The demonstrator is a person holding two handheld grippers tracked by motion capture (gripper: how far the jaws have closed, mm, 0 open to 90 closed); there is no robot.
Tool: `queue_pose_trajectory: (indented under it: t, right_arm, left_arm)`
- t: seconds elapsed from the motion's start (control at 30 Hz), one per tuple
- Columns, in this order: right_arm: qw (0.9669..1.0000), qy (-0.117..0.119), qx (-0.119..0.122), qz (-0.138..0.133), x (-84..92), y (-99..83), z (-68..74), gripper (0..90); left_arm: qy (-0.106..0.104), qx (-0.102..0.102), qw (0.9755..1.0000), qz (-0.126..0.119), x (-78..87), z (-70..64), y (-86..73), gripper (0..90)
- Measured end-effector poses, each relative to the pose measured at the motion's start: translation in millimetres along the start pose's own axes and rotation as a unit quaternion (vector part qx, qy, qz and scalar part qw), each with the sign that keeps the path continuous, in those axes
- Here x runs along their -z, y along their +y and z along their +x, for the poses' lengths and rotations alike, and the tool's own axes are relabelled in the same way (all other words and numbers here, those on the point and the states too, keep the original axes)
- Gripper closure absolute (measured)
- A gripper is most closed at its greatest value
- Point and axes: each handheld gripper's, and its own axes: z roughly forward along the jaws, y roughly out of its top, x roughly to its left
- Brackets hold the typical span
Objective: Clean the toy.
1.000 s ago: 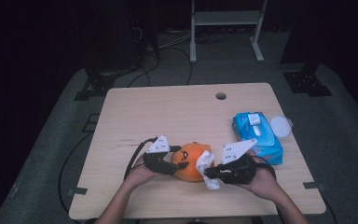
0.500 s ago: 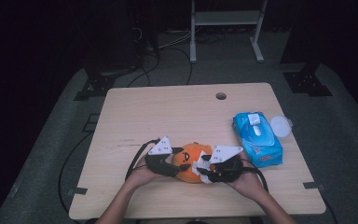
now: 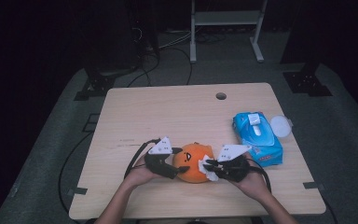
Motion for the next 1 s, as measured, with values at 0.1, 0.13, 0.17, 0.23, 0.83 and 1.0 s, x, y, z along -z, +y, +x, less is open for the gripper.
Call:
queue_pose_trajectory:
  t: [0.1, 0.13, 0.17, 0.23, 0.83, 1.0]
  right_arm:
    - [0.9995, -0.028, 0.002, 0.017, 7.9, -6.9, -6.9, 81.0]
    - [0.9993, -0.03, -0.002, 0.02, 9.3, -8.6, -9.1, 81.0]
    - [0.9995, -0.024, -0.013, 0.013, 10.6, -9.9, -10.5, 81.0]
    - [0.9996, -0.023, -0.011, 0.011, 9.7, -8.5, -9.0, 81.0]
    - [0.9999, 0.008, -0.001, -0.013, 0.6, 2.3, 7.0, 80.8]
    - [0.9999, -0.002, 0.01, 0.0, -5.2, 2.4, 6.0, 80.7]
  left_arm:
    - [0.001, 0.01, 1.0, -0.002, -0.2, 2.8, -2.2, 27.4]
    - [0.002, 0.014, 0.9999, -0.006, -0.8, 3.3, -3.1, 27.4]
    - [0.005, 0.017, 0.9998, -0.006, -1.8, 2.9, -3.3, 27.4]
    - [0.014, 0.018, 0.9997, -0.007, -4.8, 1.4, -3.2, 27.4]
    - [0.026, 0.033, 0.9991, -0.001, -3.8, 4.2, -1.7, 30.9]
    - [0.058, -0.004, 0.9982, 0.013, -9.4, -2.1, 0.5, 31.0]
